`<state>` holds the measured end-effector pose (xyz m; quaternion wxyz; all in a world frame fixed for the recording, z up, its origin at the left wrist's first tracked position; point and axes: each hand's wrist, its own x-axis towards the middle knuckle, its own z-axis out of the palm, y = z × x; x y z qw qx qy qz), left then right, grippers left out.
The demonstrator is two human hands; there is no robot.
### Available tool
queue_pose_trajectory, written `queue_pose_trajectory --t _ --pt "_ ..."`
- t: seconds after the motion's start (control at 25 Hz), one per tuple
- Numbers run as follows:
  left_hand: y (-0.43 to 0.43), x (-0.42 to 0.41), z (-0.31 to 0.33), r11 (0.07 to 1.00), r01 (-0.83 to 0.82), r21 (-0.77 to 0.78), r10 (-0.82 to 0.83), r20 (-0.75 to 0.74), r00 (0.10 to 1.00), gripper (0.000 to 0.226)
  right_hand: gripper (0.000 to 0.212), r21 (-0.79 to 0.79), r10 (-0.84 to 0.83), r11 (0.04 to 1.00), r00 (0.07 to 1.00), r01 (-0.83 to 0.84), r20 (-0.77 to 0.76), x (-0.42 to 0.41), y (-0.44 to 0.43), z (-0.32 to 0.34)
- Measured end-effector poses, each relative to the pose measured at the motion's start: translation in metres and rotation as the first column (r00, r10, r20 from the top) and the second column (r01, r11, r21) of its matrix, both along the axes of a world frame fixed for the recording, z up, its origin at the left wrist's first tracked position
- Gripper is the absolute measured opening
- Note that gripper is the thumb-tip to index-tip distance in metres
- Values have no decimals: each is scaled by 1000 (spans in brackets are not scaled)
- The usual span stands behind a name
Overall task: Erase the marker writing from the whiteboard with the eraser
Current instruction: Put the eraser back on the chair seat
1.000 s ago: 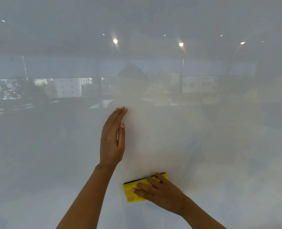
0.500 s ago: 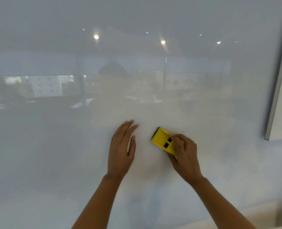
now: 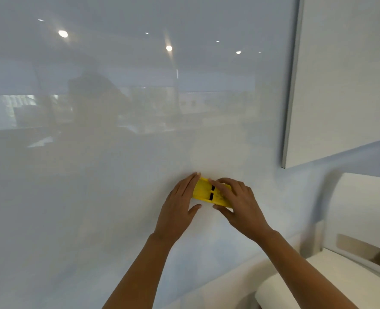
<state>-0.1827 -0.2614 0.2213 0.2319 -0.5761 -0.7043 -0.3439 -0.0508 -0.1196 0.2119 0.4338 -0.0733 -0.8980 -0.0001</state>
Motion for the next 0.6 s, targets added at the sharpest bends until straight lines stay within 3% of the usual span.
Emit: queue_pose_trajectory --t 0.36,0.6 --pt "109 83 -67 946 279 -167 -227 277 934 61 69 -64 -239 962 935 264 263 126 72 -65" --pt "168 147 -125 849 457 -264 -327 416 849 61 70 -239 -387 834 836 497 390 231 106 -129"
